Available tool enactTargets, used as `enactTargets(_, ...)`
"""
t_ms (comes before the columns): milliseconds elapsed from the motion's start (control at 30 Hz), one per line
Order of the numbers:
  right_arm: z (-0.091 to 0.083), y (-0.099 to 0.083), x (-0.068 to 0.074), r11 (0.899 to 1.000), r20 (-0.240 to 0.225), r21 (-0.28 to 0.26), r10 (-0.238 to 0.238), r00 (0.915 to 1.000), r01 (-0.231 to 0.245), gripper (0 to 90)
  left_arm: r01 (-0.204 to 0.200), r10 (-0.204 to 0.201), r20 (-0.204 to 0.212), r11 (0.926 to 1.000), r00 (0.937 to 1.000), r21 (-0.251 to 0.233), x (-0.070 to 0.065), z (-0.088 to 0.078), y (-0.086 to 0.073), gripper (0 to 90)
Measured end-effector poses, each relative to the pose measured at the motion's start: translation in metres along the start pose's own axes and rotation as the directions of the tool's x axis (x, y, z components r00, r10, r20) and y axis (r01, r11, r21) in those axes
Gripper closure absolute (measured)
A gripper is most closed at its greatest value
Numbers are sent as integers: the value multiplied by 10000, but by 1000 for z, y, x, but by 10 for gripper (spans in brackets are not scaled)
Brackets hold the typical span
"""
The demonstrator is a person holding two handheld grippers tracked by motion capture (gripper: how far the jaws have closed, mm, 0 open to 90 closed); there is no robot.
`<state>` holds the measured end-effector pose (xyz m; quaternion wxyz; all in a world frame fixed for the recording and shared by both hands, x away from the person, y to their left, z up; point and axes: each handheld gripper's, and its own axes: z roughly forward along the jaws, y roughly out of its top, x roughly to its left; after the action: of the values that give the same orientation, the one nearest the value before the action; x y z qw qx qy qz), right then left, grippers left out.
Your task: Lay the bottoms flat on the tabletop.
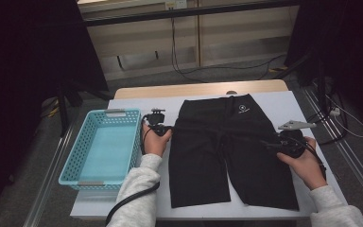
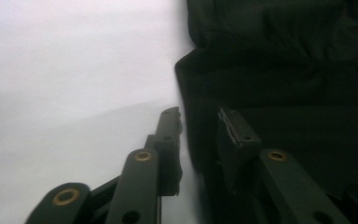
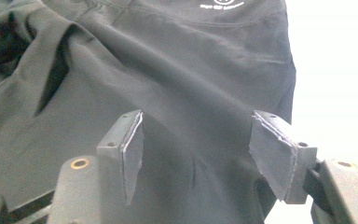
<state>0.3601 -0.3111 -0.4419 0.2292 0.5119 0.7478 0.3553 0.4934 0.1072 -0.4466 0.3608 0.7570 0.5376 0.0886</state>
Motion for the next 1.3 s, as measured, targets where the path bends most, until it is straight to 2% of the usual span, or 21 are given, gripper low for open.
enactTargets(67, 0, 0, 0, 10000, 39, 67, 39, 10000, -39, 349, 48, -49, 296, 10000, 9996, 35, -3, -3, -1, 604)
enactTargets(133, -1, 0, 2, 10000, -77, 81, -30, 10000, 31, 349, -118, 123, 188, 9996, 9997, -256, -7, -9, -4, 475)
enactTargets(233, -3, -1, 11, 9996, -261, 35, -278, 9993, 279, 349, -558, 570, 425, 9980, 9975, -284, -13, -15, -10, 428)
enactTargets(333, -4, -4, 18, 9987, -484, 114, -492, 9976, 498, 349, -747, 761, 519, 9968, 9957, -290, -18, -19, -20, 355)
enactTargets(500, -9, -14, 23, 9981, -588, 376, -460, 9972, 483, 351, -1087, 1105, 688, 9936, 9915, -293, -23, -25, -37, 302)
enactTargets(600, -10, -20, 25, 9958, -504, 530, -717, 9961, 744, 361, -1266, 1289, 754, 9913, 9888, -347, -26, -29, -44, 284)
enactTargets(700, -13, -20, 28, 9973, -642, 411, -582, 9962, 609, 365, -1380, 1397, 708, 9900, 9877, -286, -29, -35, -49, 268)
enactTargets(733, -13, -20, 33, 9966, -754, 374, -701, 9947, 730, 369, -1503, 1515, 777, 9884, 9854, -201, -30, -36, -50, 255)
enactTargets(767, -13, -19, 38, 9950, -846, 324, -916, 9922, 946, 369, -1515, 1534, 753, 9880, 9853, -312, -29, -37, -51, 256)
enactTargets(833, -10, -16, 50, 9910, -1121, 199, -1294, 9852, 1324, 366, -1608, 1619, 587, 9867, 9851, -221, -28, -38, -51, 239)
enactTargets(933, -4, -11, 66, 9894, -1521, 88, -1417, 9782, 1447, 348, -1615, 1630, 620, 9865, 9847, -283, -27, -40, -52, 220)
enactTargets(967, -2, -9, 71, 9882, -1644, -18, -1514, 9747, 1532, 345, -1703, 1721, 646, 9849, 9830, -322, -27, -41, -52, 218)
enactTargets(1067, 1, -5, 86, 9859, -2103, -222, -1668, 9633, 1658, 312, -1674, 1694, 696, 9853, 9831, -337, -27, -43, -52, 207)
enactTargets(1200, 5, 2, 108, 9774, -2602, -501, -2115, 9421, 2055, 338, -1675, 1695, 659, 9852, 9833, -352, -25, -44, -53, 197)
enactTargets(1300, 10, 7, 126, 9691, -3010, -666, -2466, 9212, 2377, 380, -1770, 1790, 740, 9837, 9811, -326, -25, -46, -54, 186)
